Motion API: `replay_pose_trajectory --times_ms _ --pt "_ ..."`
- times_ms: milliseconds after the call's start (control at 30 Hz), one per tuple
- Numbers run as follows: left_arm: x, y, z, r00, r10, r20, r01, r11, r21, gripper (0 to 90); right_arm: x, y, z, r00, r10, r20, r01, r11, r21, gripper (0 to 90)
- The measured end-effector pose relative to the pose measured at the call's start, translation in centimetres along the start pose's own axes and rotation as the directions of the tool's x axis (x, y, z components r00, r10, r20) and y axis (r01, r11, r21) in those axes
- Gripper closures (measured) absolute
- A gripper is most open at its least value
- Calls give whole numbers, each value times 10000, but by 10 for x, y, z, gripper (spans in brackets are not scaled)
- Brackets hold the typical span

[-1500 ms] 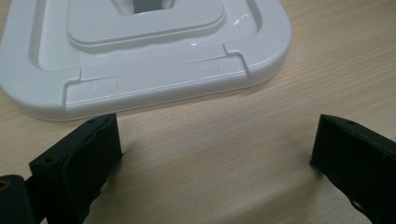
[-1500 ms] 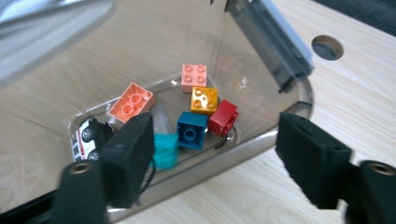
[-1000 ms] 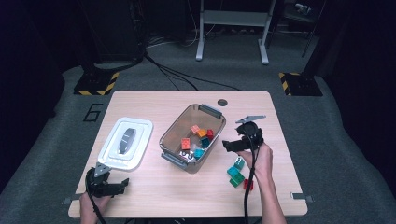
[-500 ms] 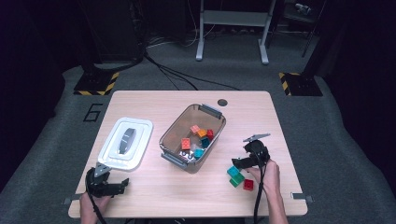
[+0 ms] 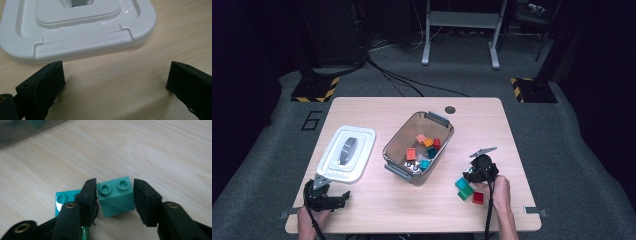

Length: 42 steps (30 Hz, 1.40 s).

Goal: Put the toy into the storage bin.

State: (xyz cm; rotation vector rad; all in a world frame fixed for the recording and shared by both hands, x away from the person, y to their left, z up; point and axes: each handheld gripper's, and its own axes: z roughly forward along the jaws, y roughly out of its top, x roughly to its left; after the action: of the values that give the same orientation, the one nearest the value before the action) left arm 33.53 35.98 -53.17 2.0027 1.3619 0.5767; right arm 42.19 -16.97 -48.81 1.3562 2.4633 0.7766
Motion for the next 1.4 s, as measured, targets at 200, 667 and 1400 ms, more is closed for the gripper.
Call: replay_pose_trajectory --times_ms 200,667,1400 --pt "0 0 0 10000 9 -2 -9 10000 -2 13 2 0 0 9998 54 180 -53 10000 -34 582" --pt "0 0 0 10000 6 3 -6 10000 -9 13 2 -6 -3 9958 737 546 -735 9973 -46 588" --pt "0 0 0 10000 4 -2 -4 10000 -1 13 5 21 -40 9928 990 678 -876 9840 -1552 589"
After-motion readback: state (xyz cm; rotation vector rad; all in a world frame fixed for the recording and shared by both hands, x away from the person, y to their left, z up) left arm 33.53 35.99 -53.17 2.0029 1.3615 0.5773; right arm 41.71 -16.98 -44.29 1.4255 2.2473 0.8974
